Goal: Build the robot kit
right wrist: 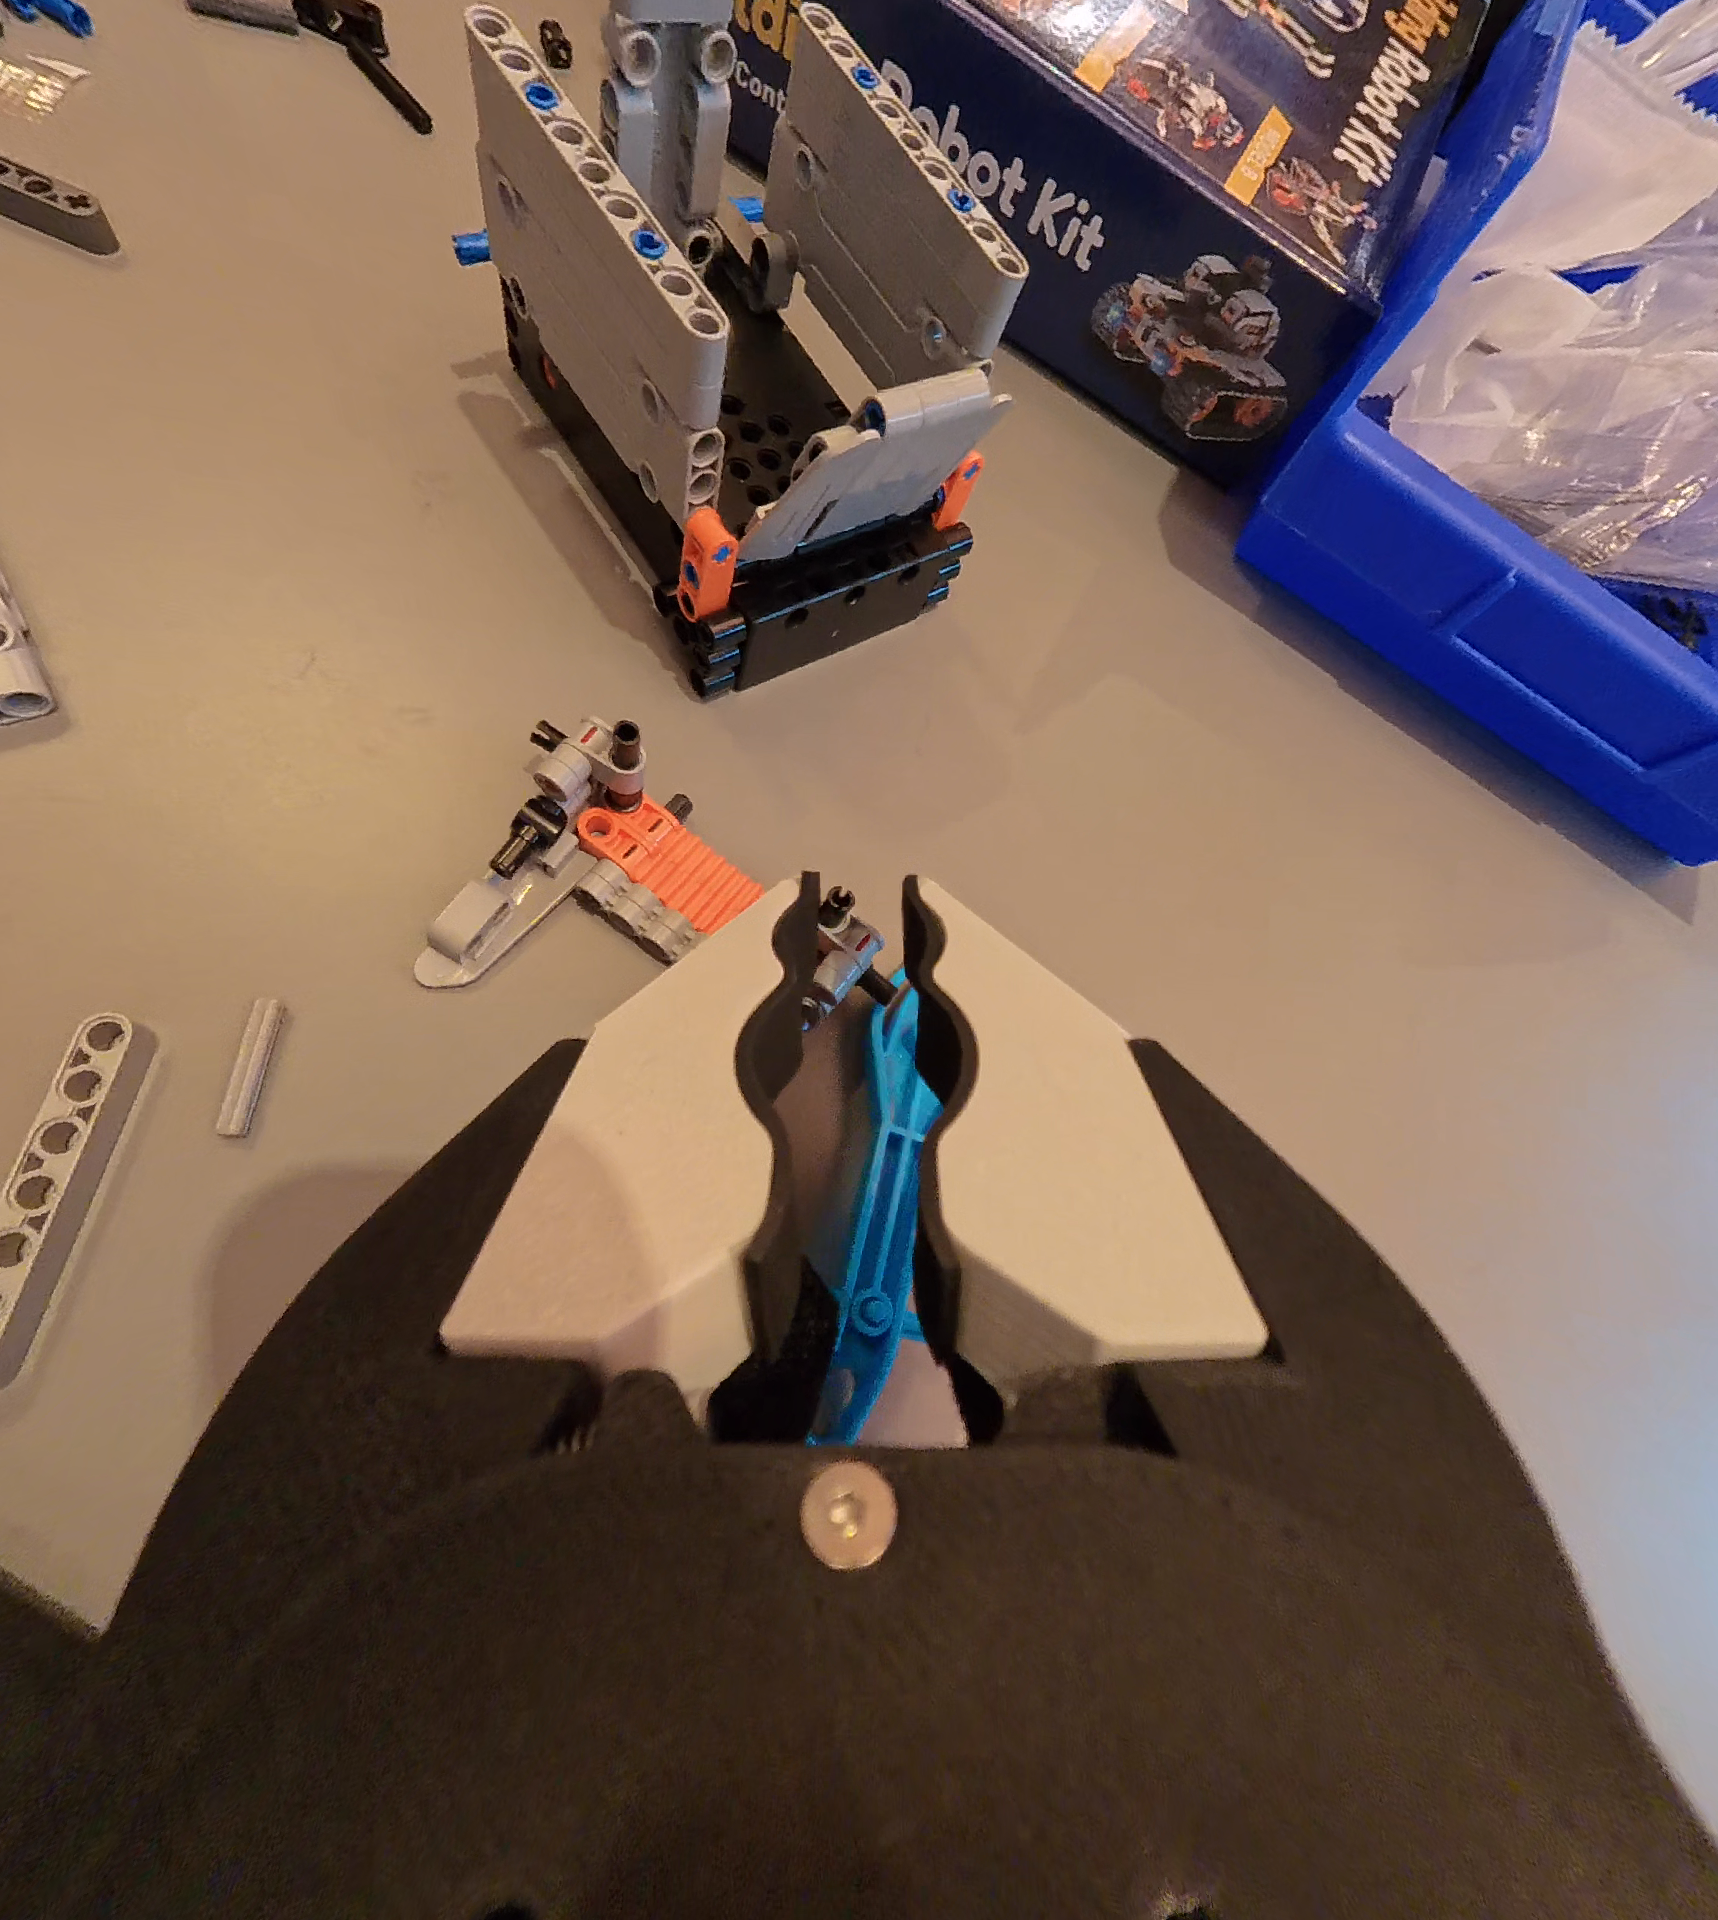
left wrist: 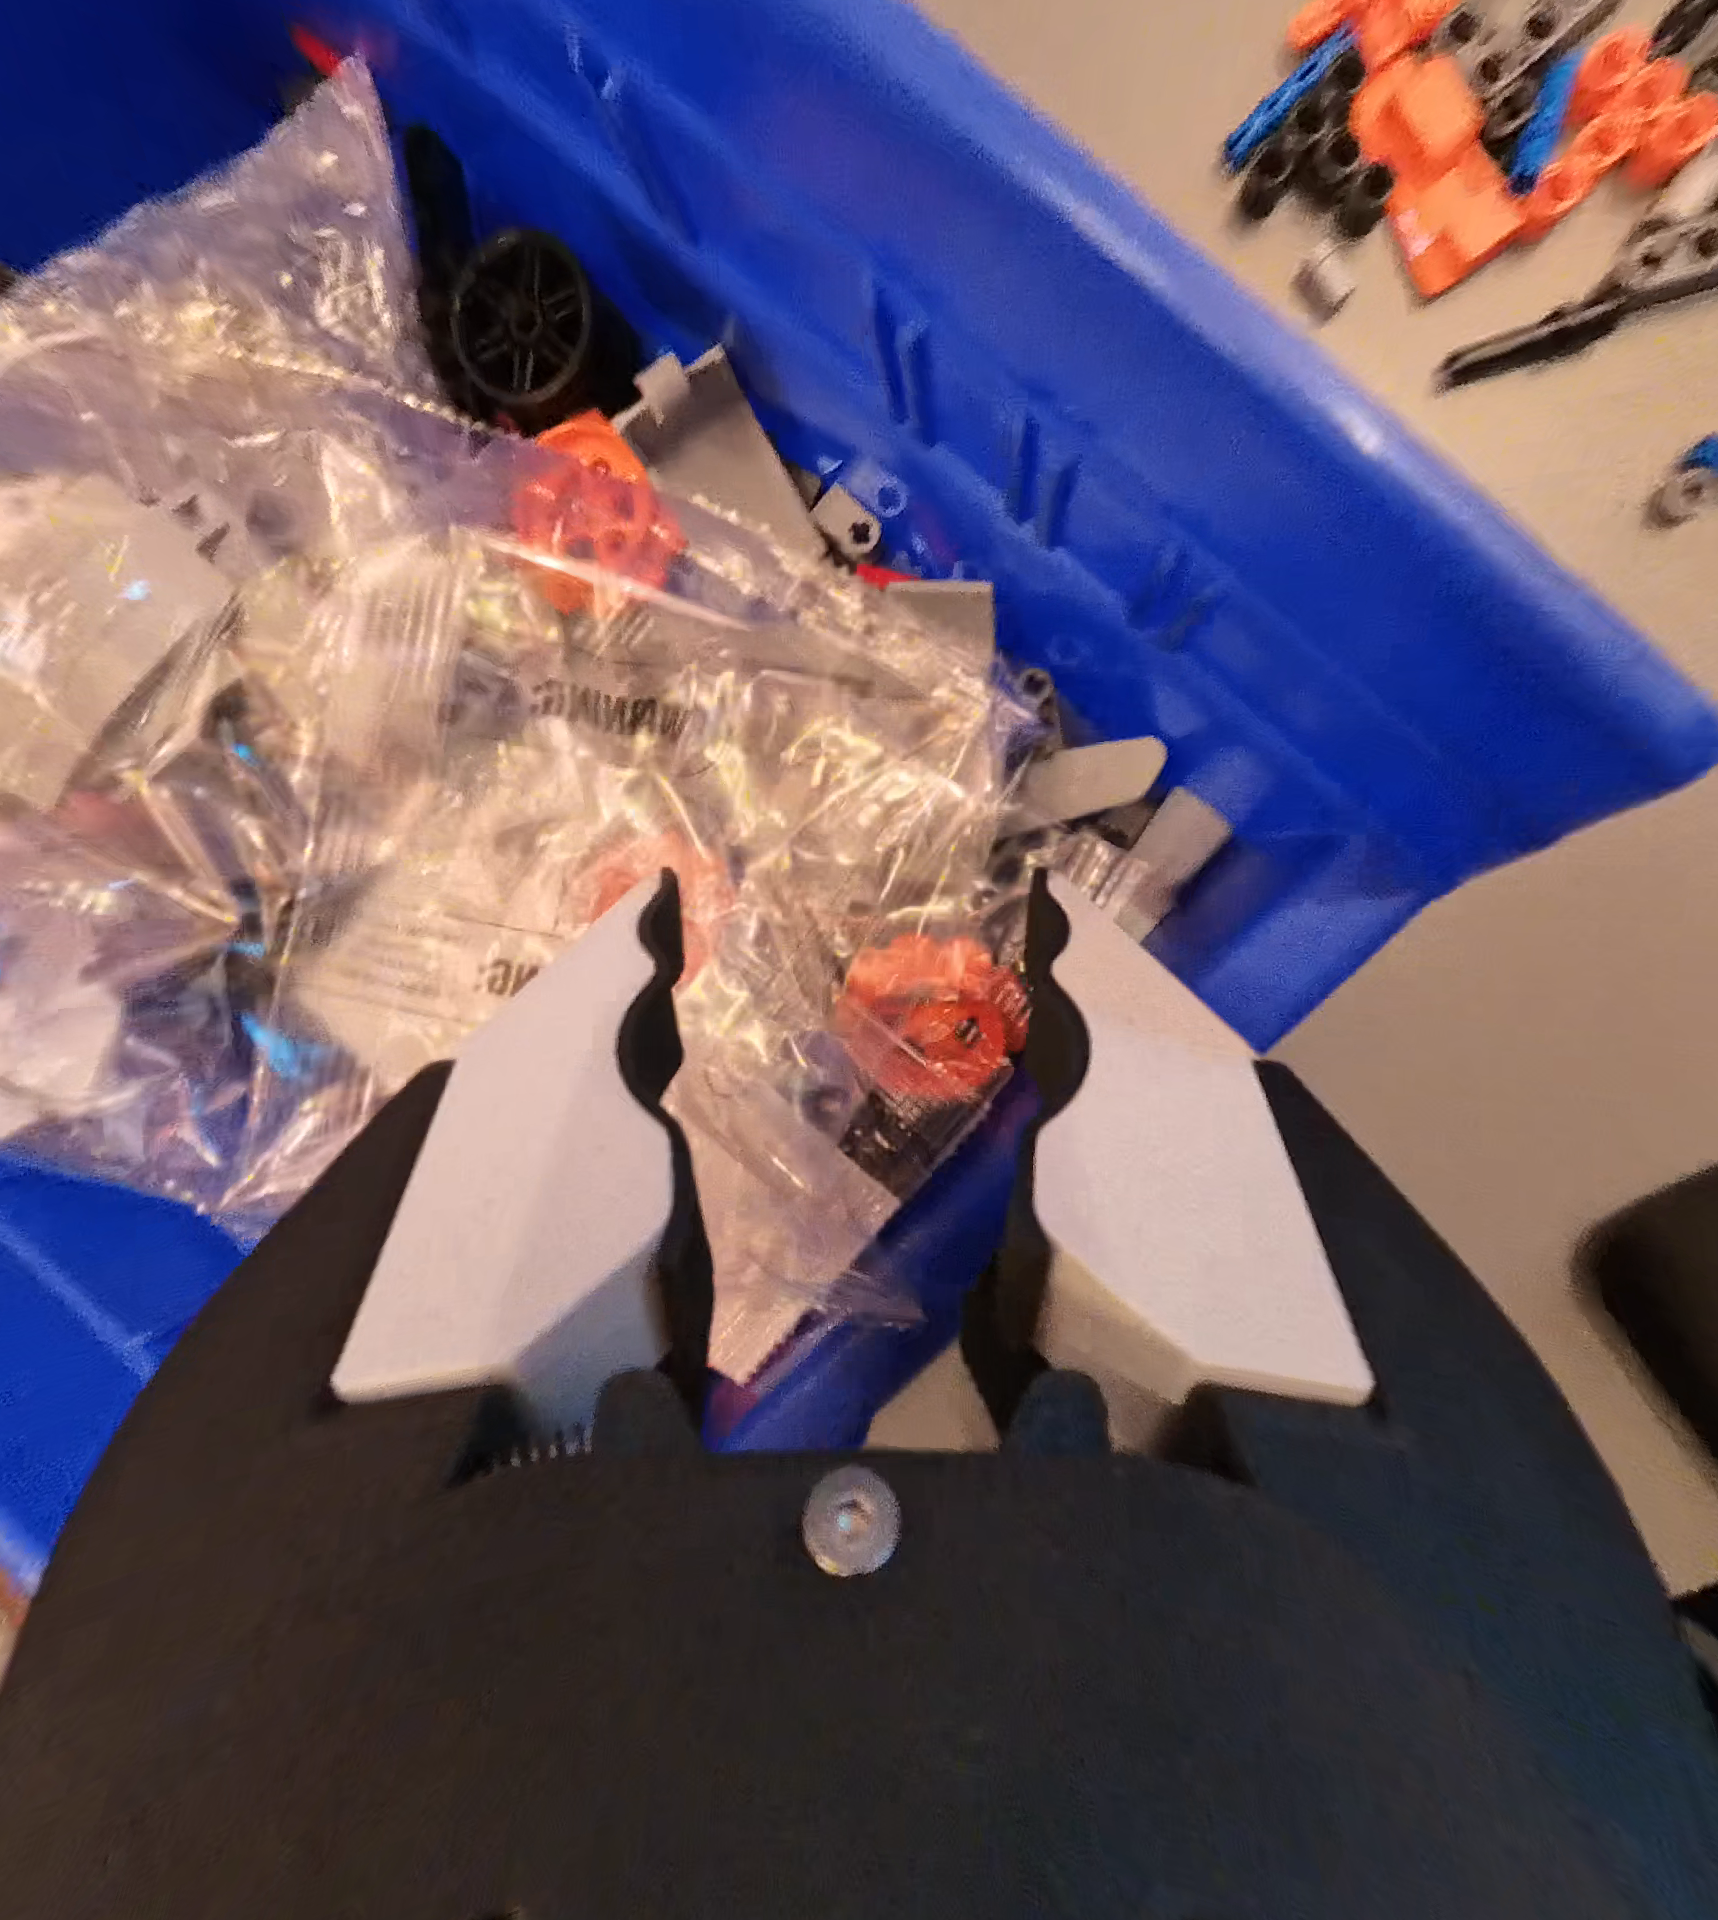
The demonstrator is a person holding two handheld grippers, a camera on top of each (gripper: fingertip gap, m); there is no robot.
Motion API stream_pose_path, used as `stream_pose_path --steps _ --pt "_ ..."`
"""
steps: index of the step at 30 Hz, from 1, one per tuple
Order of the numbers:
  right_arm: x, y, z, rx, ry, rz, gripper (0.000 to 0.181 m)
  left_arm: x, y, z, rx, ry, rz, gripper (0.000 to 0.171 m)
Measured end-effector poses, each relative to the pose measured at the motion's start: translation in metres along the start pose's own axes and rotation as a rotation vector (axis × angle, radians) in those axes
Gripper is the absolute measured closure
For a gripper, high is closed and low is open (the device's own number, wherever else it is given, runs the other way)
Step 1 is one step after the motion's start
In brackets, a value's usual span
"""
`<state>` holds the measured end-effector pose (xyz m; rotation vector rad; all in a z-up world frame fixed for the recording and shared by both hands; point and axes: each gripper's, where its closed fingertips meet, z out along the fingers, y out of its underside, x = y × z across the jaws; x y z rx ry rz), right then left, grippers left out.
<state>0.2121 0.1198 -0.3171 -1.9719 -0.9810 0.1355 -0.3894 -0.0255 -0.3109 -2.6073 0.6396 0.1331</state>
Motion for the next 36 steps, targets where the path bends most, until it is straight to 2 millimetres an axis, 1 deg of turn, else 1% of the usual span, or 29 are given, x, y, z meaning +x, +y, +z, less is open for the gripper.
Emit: stream_pose_path --steps 1,2,5,7,10,13,15,17,21,25,29,30,36 --pt "0.001 0.000 0.000 -0.001 0.003 0.005 0.168 -0.002 -0.006 0.000 0.030 -0.002 -0.014 0.108" --pt "0.002 0.001 0.000 -0.003 0.007 0.008 0.168 -0.004 -0.007 0.001 0.028 -0.004 -0.012 0.114" --pt "0.003 0.001 0.001 -0.005 0.011 0.018 0.169 -0.005 -0.005 0.005 0.029 0.031 -0.047 0.137" --pt "0.004 0.002 0.001 -0.005 0.012 0.023 0.169 -0.005 -0.006 0.009 0.047 0.049 -0.056 0.147" --pt "0.005 0.002 0.002 -0.005 0.013 0.026 0.170 -0.009 -0.010 0.007 0.090 0.035 -0.054 0.170" --pt "0.005 0.002 0.002 -0.008 0.017 0.024 0.171 -0.019 -0.017 -0.003 0.163 0.017 -0.081 0.171" --pt "0.005 0.003 0.002 -0.011 0.022 0.019 0.172 -0.031 -0.021 -0.012 0.208 -0.022 -0.104 0.171" --pt "0.005 0.003 0.002 -0.013 0.024 0.014 0.174 -0.041 -0.031 -0.028 0.298 -0.043 -0.123 0.171" --pt "0.005 0.003 0.002 -0.017 0.029 0.012 0.174 -0.067 -0.042 -0.058 0.408 -0.121 -0.153 0.171" --pt "0.006 0.003 0.002 -0.022 0.036 0.010 0.175 -0.086 -0.051 -0.077 0.453 -0.154 -0.156 0.171" --pt "0.007 0.005 0.003 -0.035 0.041 0.005 0.174 -0.102 -0.064 -0.088 0.469 -0.184 -0.132 0.171" --pt "0.007 0.006 0.004 -0.038 0.044 0.002 0.171 -0.105 -0.068 -0.089 0.467 -0.183 -0.126 0.171" --pt "0.007 0.006 0.004 -0.038 0.042 0.003 0.171 -0.127 -0.088 -0.090 0.442 -0.221 -0.085 0.171"
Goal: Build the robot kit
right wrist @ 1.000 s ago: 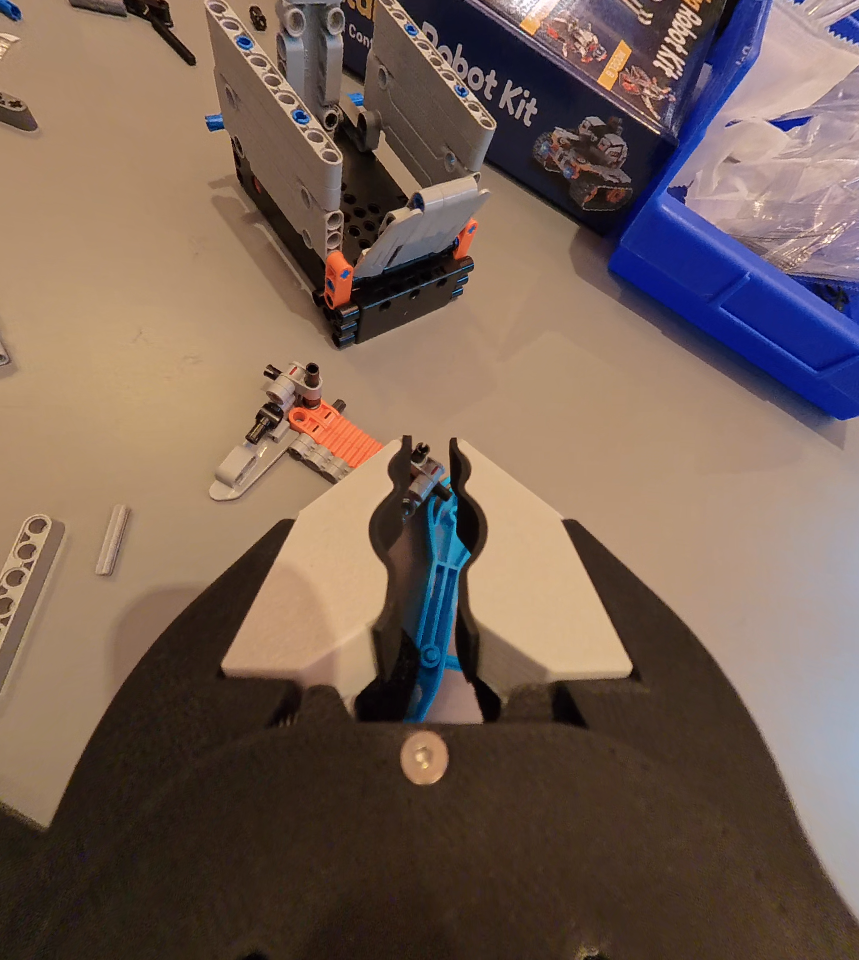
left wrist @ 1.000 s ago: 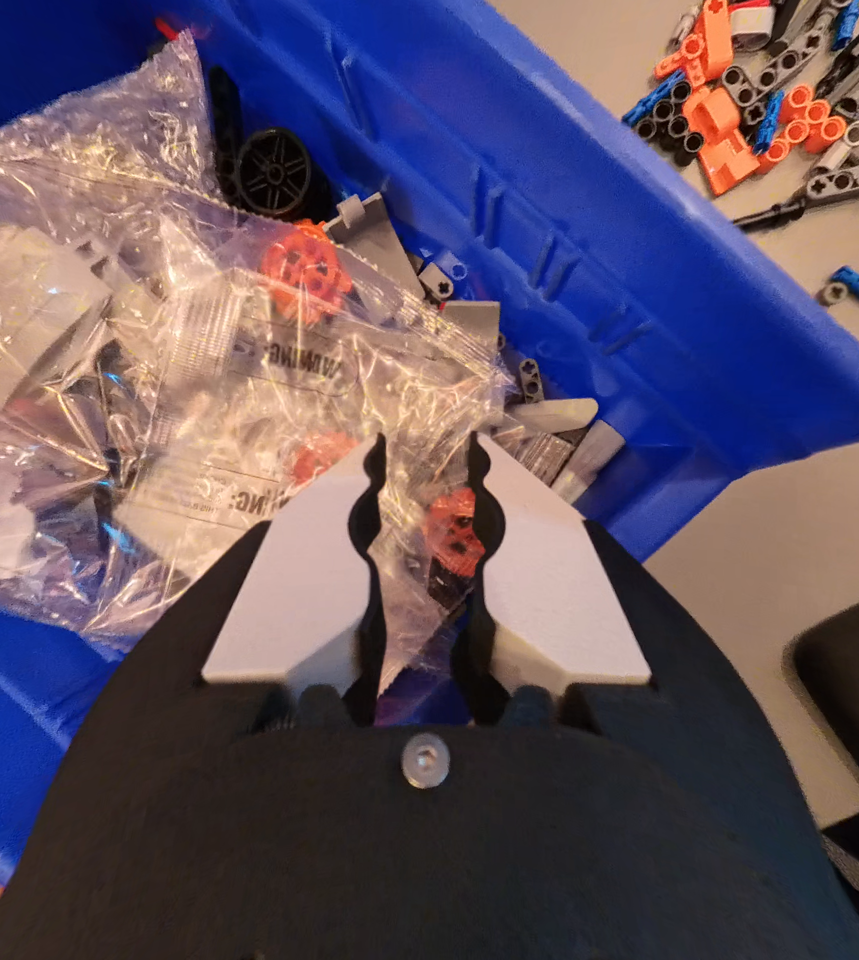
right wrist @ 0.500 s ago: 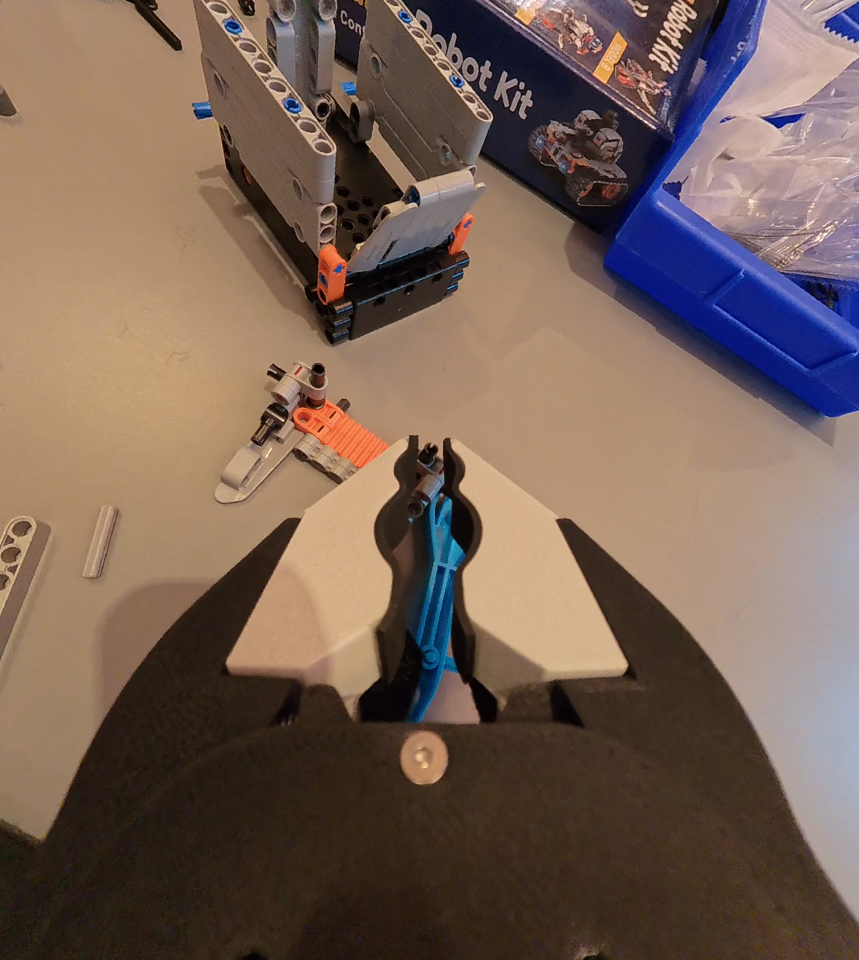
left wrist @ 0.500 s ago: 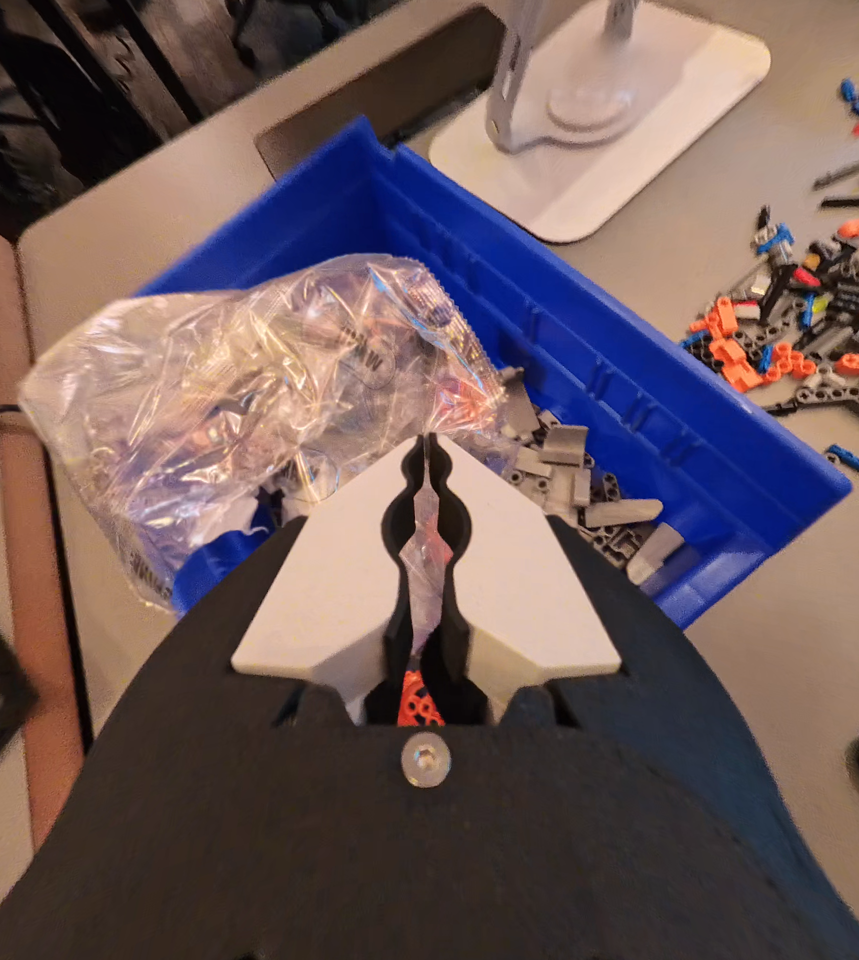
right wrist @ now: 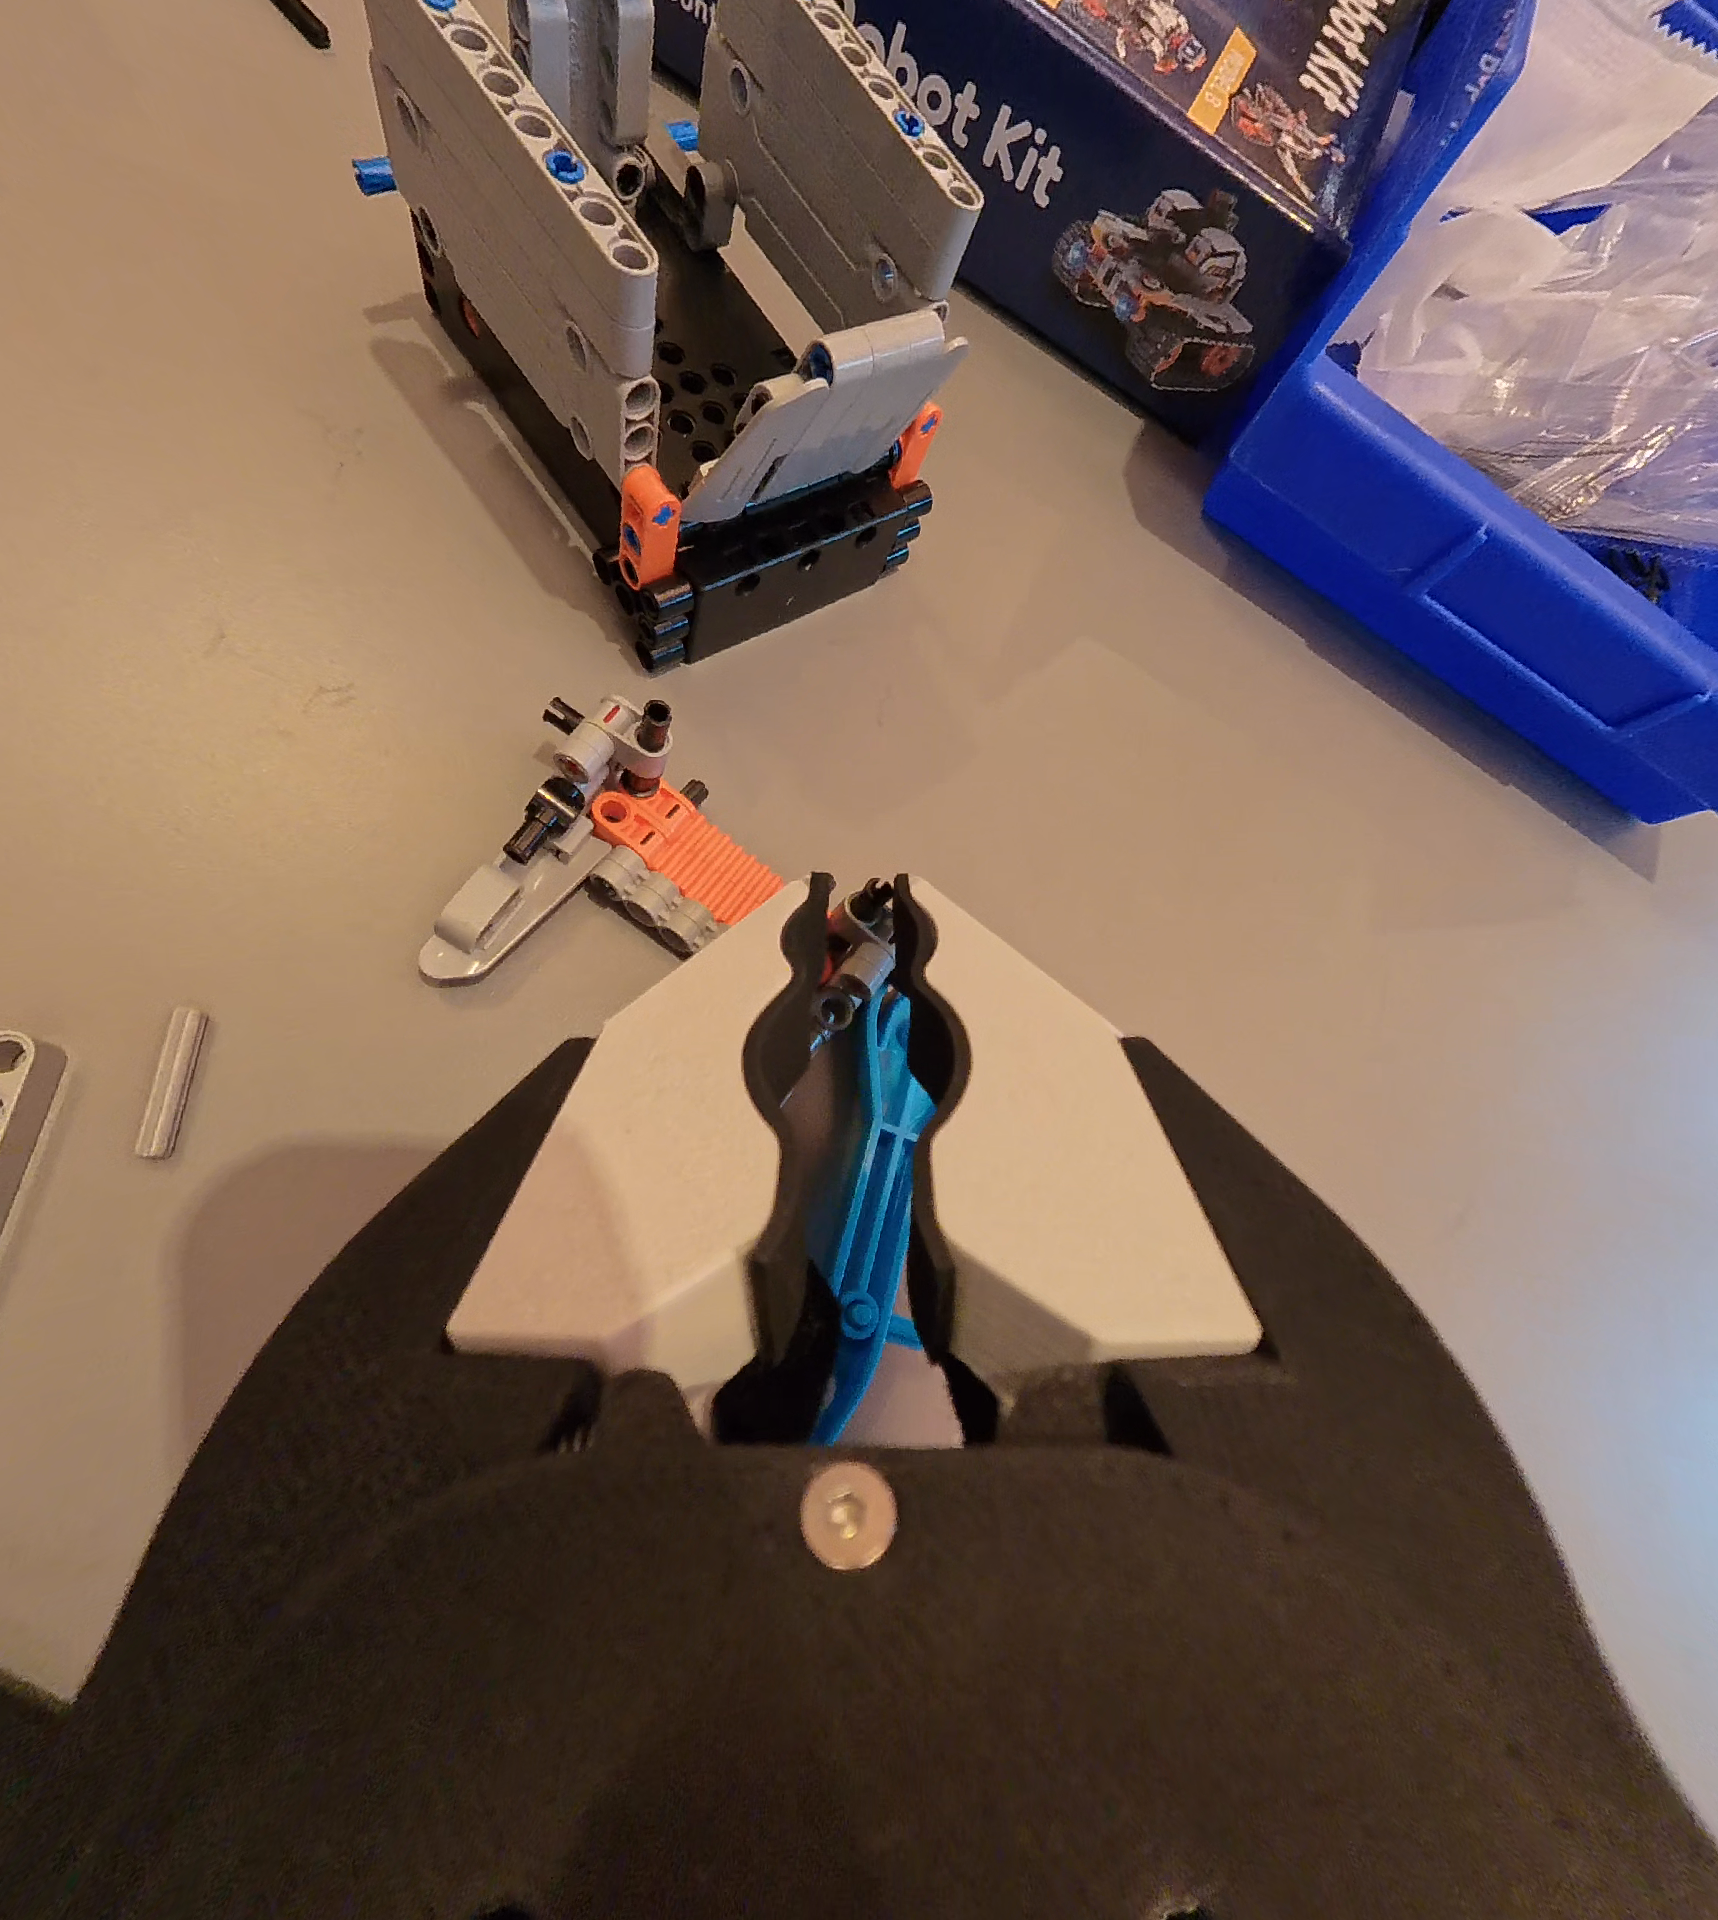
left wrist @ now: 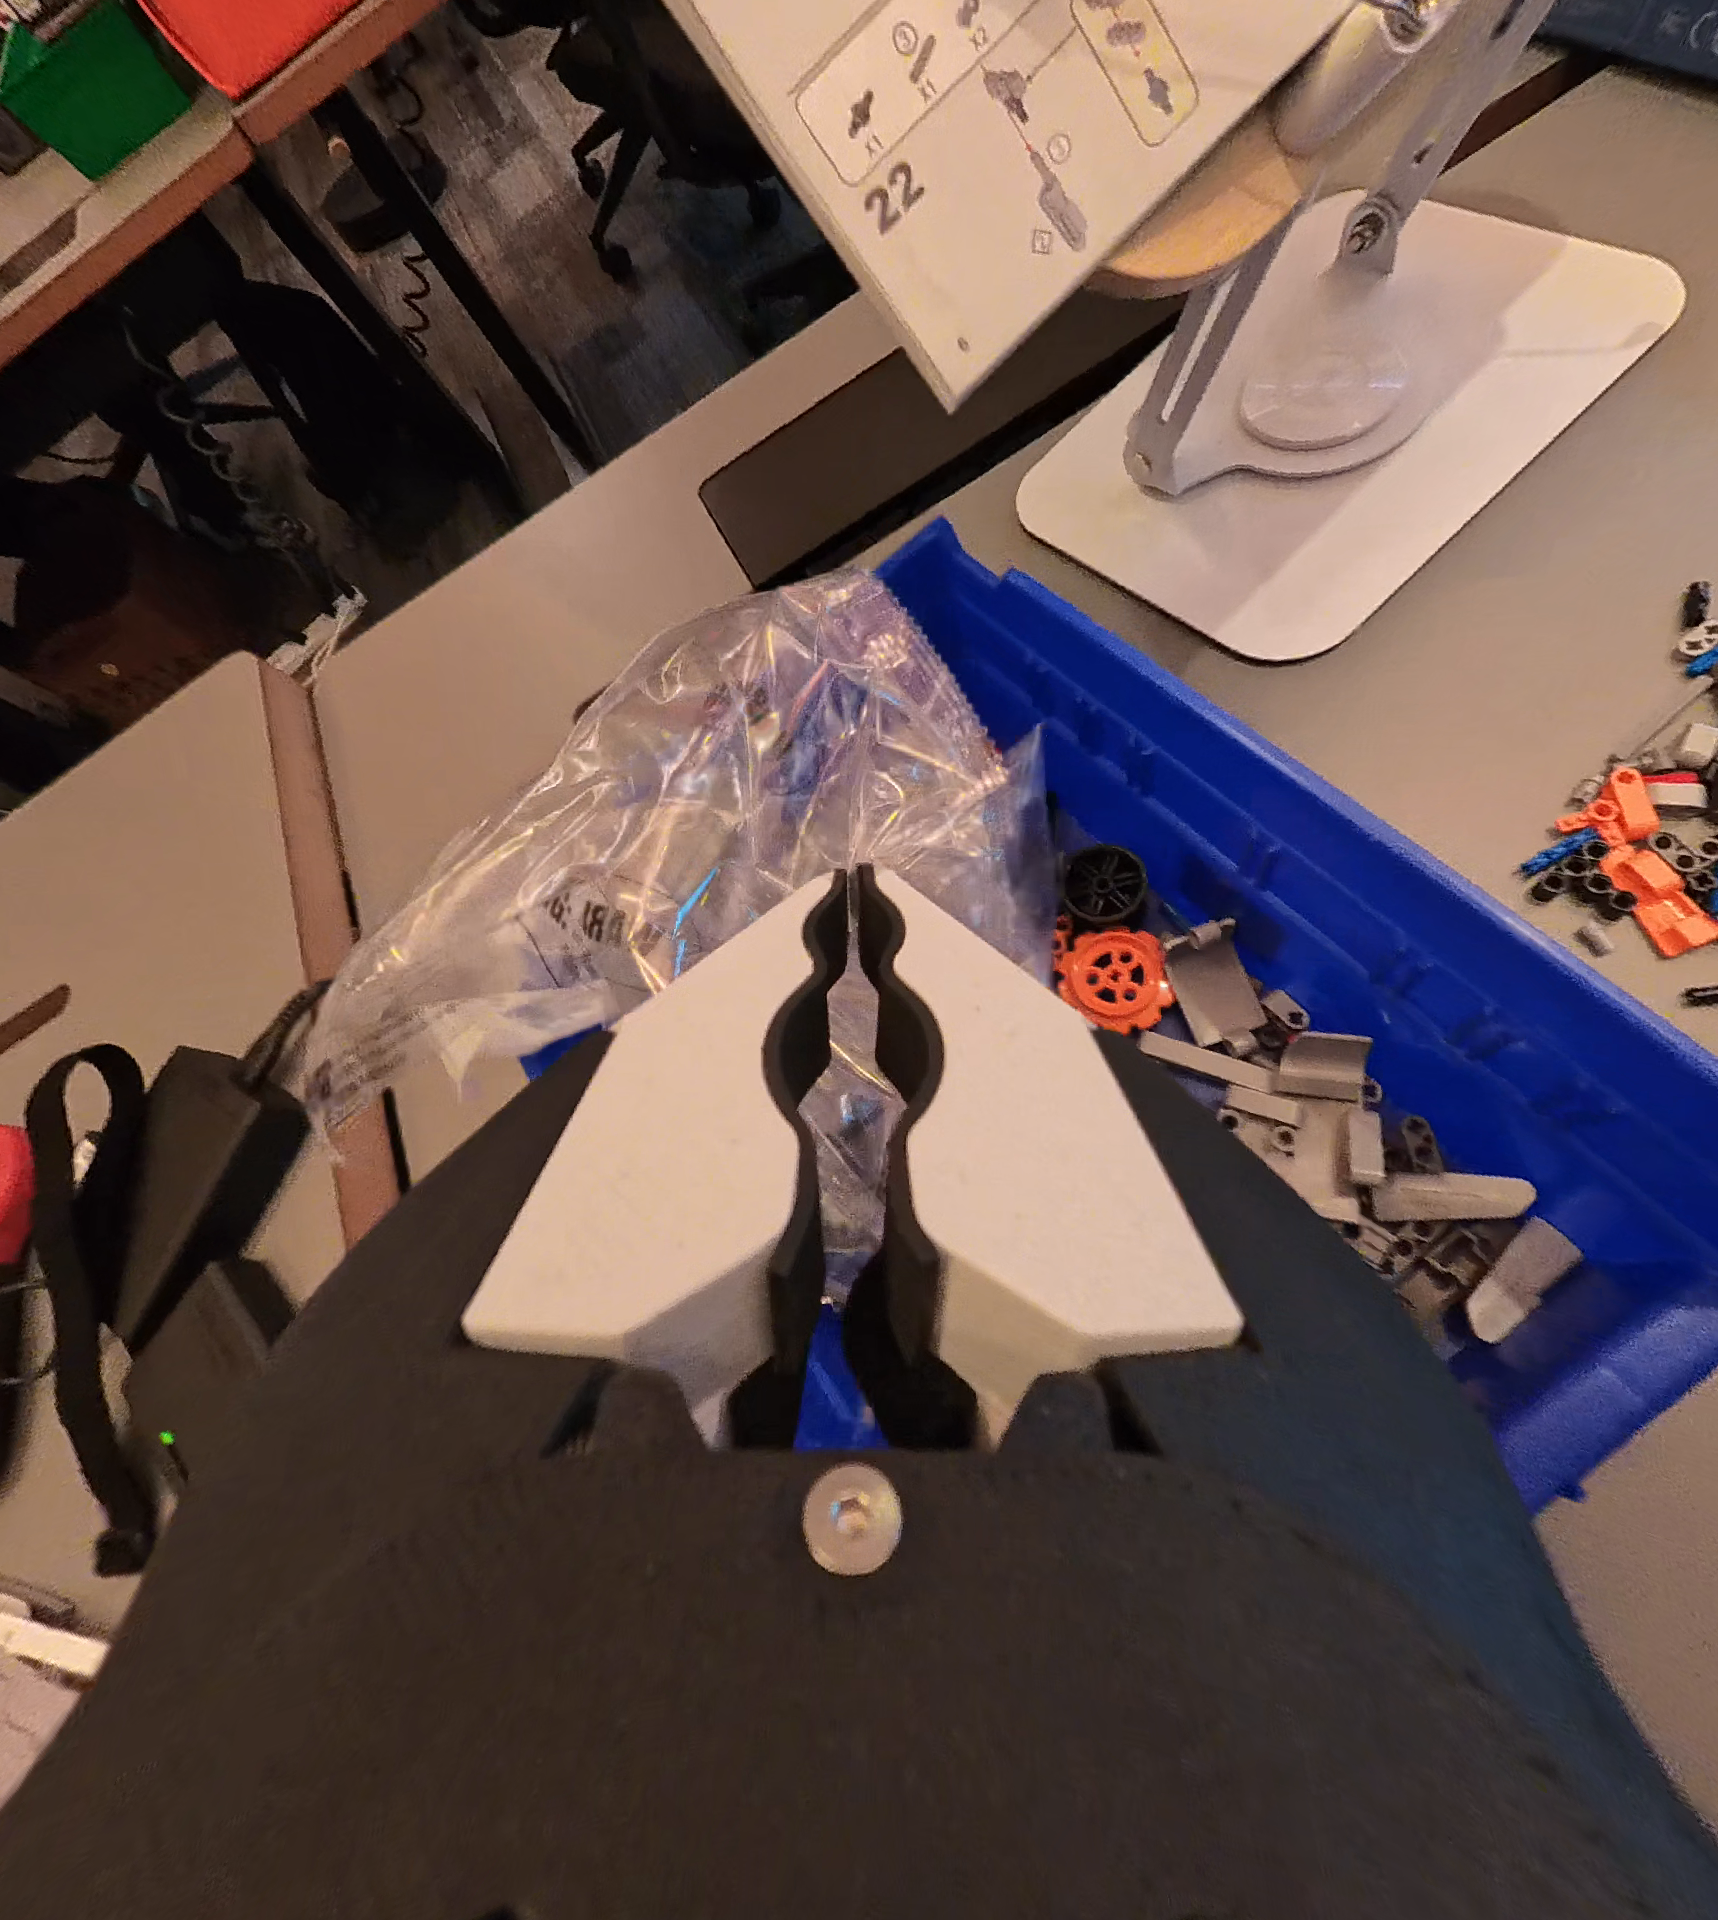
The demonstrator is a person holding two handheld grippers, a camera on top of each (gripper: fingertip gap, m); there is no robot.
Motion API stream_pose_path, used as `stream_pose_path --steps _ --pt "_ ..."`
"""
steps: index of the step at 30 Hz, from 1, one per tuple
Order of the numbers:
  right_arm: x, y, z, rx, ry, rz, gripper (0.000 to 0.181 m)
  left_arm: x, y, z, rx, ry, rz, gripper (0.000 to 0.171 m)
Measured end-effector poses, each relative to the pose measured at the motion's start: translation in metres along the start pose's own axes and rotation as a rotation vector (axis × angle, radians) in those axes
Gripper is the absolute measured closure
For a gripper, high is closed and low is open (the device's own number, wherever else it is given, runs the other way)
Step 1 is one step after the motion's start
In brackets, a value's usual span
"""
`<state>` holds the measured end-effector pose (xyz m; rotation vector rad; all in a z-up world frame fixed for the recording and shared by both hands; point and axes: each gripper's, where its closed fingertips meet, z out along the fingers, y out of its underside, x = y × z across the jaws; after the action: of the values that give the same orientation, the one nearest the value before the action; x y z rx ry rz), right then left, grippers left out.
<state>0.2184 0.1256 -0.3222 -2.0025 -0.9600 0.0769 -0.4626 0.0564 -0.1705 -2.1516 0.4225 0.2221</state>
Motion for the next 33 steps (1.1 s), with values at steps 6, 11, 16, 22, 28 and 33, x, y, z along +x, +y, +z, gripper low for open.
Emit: stream_pose_path --steps 6,11,16,22,28,33 --pt "0.000 0.000 0.000 0.001 -0.001 -0.001 0.171 -0.022 -0.017 0.008 -0.019 -0.056 0.054 0.171" --pt "0.000 0.000 0.000 0.003 -0.003 0.000 0.171 -0.042 -0.028 0.013 -0.016 -0.133 0.091 0.171" --pt "0.000 0.000 0.000 0.001 -0.001 -0.004 0.171 -0.054 -0.033 0.022 -0.026 -0.188 0.138 0.171" --pt "0.000 0.000 -0.001 -0.002 0.002 -0.010 0.172 -0.055 -0.030 0.033 -0.053 -0.189 0.187 0.171" --pt "0.000 0.000 -0.001 -0.002 0.002 -0.013 0.172 -0.041 -0.015 0.047 -0.108 -0.133 0.234 0.171" --pt "-0.001 0.001 -0.001 -0.001 0.001 -0.011 0.171 -0.028 0.005 0.060 -0.209 -0.091 0.304 0.163"
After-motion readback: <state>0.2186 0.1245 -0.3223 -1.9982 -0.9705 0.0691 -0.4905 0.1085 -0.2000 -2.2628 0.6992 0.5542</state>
